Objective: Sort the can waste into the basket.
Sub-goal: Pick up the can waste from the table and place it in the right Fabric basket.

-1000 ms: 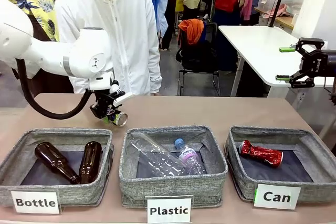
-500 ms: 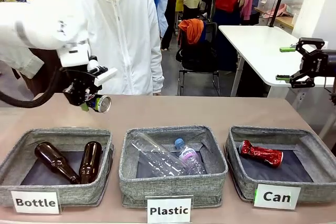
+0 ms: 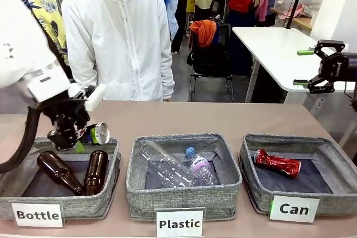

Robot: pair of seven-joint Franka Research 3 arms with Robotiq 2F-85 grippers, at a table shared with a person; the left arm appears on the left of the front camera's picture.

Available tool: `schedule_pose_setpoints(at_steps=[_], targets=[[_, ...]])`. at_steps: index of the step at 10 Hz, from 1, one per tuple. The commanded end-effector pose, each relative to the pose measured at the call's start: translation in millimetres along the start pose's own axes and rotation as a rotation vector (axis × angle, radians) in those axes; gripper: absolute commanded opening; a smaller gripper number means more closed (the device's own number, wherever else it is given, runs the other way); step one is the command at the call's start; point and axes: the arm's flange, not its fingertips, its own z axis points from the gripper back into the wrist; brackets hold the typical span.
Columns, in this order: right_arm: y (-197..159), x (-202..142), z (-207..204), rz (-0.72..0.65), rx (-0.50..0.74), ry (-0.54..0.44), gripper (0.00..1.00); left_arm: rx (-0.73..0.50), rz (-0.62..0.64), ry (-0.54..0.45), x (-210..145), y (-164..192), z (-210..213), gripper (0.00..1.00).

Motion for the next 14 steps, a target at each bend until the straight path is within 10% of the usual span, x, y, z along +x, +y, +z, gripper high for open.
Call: schedule_pose_setpoints(at_steps=[1, 4, 5, 9, 14], targets=[[3.4, 1.7, 1.2, 0.0, -0.002, 0.01, 1.0, -0.039, -0.044, 0.021, 15.1, 10.9, 5.2, 0.0], [3.4, 1.7, 1.2, 0.0, -0.002, 0.01, 1.0, -0.039, -0.044, 0.021, 15.1, 10.9, 5.2, 0.0], [-0.1, 0.0, -0.2, 0.0, 0.0, 0.0, 1.0, -0.018, -0.039, 0.006, 11.4, 3.7, -0.2, 0.36], [39.7, -60.3, 81.0, 0.071, -0.364, 0.031, 1.0, -0.075, -0.077, -0.325, 213.1, 20.3, -24.3, 0.36], [10.3, -144.2, 196.2, 0.257, -0.568, 0.08, 1.0, 0.002, 0.052, -0.405, 463.5, 55.6, -78.8, 0.36]])
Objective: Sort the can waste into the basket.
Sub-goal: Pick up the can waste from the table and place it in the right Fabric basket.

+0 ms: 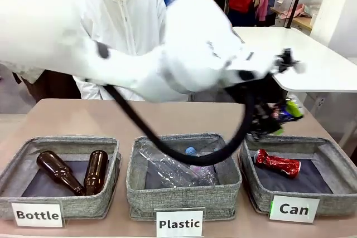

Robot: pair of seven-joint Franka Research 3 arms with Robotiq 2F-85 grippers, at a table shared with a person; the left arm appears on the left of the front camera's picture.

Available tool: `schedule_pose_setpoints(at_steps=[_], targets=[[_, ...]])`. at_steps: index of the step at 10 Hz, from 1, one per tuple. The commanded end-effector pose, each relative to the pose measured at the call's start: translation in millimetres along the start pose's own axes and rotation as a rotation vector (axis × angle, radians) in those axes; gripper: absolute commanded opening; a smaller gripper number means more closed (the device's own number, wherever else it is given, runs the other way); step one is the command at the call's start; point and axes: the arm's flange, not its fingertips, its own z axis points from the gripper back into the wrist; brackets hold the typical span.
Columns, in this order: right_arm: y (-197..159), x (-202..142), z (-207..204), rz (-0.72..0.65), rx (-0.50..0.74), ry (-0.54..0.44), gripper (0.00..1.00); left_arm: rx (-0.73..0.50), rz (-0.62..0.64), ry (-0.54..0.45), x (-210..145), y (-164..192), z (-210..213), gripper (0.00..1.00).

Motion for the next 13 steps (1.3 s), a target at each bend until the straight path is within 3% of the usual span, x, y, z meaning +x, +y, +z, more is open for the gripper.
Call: schedule_pose_setpoints(at_steps=[1, 4, 5, 6, 10, 11, 12, 13], targets=[[-23.4, -24.5, 11.8, 0.033, 0.016, -0.071, 1.0, 0.108, 0.062, 0.064, 54.4, 38.8, -73.7, 0.36], [-49.5, -37.7, 19.0, 0.014, 0.049, -0.126, 1.0, 0.156, 0.112, 0.149, 75.6, 52.6, -148.0, 0.36], [-36.5, -34.0, 23.8, -0.002, 0.029, -0.077, 1.0, 0.129, 0.117, 0.195, 75.2, 56.6, -155.5, 0.36], [-36.5, -34.0, 23.8, -0.002, 0.029, -0.077, 1.0, 0.145, 0.089, 0.113, 33.7, 32.4, -138.4, 0.36], [-36.5, -34.0, 23.8, -0.002, 0.029, -0.077, 1.0, 0.154, 0.102, 0.133, 40.7, 39.7, -151.4, 0.36], [-36.5, -34.0, 23.8, -0.002, 0.029, -0.077, 1.0, 0.139, 0.085, 0.145, 38.8, 38.3, -152.6, 0.75], [-36.5, -34.0, 23.8, -0.002, 0.029, -0.077, 1.0, 0.134, 0.071, 0.158, 38.1, 39.2, -153.1, 0.93], [-36.5, -34.0, 23.8, -0.002, 0.029, -0.077, 1.0, 0.137, 0.066, 0.154, 38.2, 39.3, -151.6, 1.0]])
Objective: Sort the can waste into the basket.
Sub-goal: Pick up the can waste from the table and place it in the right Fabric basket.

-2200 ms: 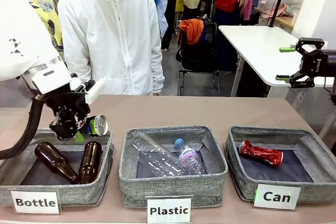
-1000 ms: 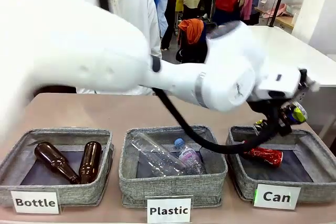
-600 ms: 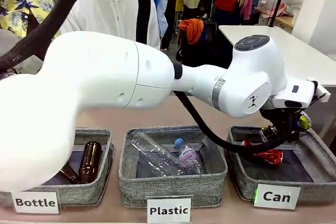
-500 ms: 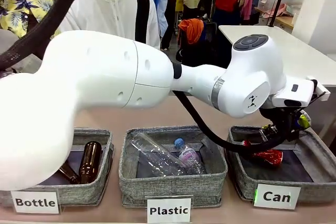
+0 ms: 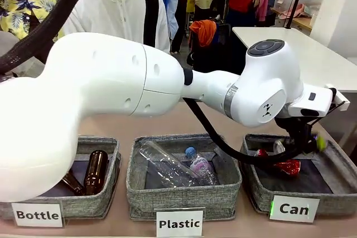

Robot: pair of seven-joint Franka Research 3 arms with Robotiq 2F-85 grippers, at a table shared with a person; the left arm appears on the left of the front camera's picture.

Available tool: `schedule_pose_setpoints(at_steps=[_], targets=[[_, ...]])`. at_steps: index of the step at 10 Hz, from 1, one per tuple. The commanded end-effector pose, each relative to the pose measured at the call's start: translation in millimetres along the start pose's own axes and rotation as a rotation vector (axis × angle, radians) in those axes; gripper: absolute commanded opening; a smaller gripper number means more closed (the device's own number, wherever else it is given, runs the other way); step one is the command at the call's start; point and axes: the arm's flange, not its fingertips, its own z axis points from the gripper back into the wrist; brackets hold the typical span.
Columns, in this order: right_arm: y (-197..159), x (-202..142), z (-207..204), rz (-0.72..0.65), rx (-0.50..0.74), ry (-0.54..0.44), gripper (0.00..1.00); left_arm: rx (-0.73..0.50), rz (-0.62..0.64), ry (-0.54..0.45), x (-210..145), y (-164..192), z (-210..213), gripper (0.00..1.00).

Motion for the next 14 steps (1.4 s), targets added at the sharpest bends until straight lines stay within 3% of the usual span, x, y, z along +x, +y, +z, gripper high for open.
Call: schedule_pose_setpoints(at_steps=[1, 5, 7, 8, 9, 10, 11, 12, 14], targets=[[3.7, 1.3, 2.2, 0.002, -0.005, 0.003, 1.0, -0.006, -0.024, 0.002, 0.3, 2.6, 6.4, 1.0], [3.7, 1.3, 2.2, 0.002, -0.005, 0.003, 1.0, 0.01, 0.011, -0.033, -11.3, 4.0, 27.0, 1.0], [2.5, 7.4, -1.0, -0.012, 0.022, 0.006, 1.0, -0.015, 0.062, 0.03, -30.8, -0.7, 48.3, 0.95], [42.5, 57.2, -44.1, 0.036, 0.061, 0.108, 1.0, -0.046, 0.252, -0.031, -100.2, -33.8, 136.9, 0.95], [47.2, 62.5, -49.2, 0.047, 0.071, 0.125, 1.0, -0.033, 0.283, -0.052, -105.8, -36.4, 145.9, 0.95], [61.8, 76.5, -64.3, 0.06, 0.103, 0.165, 1.0, -0.027, 0.405, -0.09, -123.8, -49.0, 171.4, 0.95], [75.5, 97.8, -82.2, 0.063, 0.126, 0.169, 1.0, 0.071, 0.396, -0.158, -143.9, -48.2, 199.1, 0.95], [87.6, 106.0, -93.2, 0.063, 0.153, 0.21, 1.0, 0.079, 0.426, -0.184, -160.0, -53.9, 225.2, 0.95], [115.2, 118.8, -133.7, 0.067, 0.306, 0.279, 1.0, -0.005, 0.61, -0.154, -209.3, -43.7, 282.7, 0.95]])
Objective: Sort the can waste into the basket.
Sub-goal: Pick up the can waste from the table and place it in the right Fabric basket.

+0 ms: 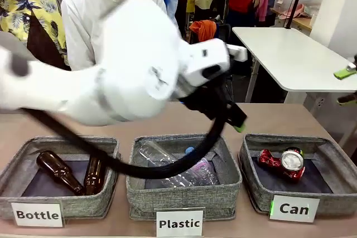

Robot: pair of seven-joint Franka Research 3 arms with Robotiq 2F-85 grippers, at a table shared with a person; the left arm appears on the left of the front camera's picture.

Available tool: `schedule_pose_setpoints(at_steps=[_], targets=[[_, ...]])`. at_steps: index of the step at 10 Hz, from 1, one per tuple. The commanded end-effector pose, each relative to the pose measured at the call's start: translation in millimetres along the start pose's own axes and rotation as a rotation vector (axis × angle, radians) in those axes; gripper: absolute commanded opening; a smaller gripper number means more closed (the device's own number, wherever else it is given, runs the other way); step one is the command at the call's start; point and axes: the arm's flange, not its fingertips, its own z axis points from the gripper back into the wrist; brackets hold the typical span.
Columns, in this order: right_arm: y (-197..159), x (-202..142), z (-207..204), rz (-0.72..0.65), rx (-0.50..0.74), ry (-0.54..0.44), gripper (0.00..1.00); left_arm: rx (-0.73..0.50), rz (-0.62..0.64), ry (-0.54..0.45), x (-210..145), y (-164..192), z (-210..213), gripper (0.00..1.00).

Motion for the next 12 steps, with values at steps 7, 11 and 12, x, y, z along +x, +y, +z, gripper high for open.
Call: schedule_pose_setpoints(at_steps=[7, 11, 12], targets=[[11.8, 38.8, -171.3, -0.058, 0.361, 0.005, 1.0, -0.444, 0.456, -0.096, -162.4, 210.9, 224.2, 0.95], [-3.3, 32.7, -184.0, -0.091, 0.423, 0.023, 1.0, -0.607, 0.717, -0.461, -239.3, 289.7, 228.2, 0.95], [-8.9, 36.7, -178.1, -0.121, 0.371, 0.001, 1.0, -0.6, 0.797, -0.53, -251.4, 304.6, 217.1, 0.95]])
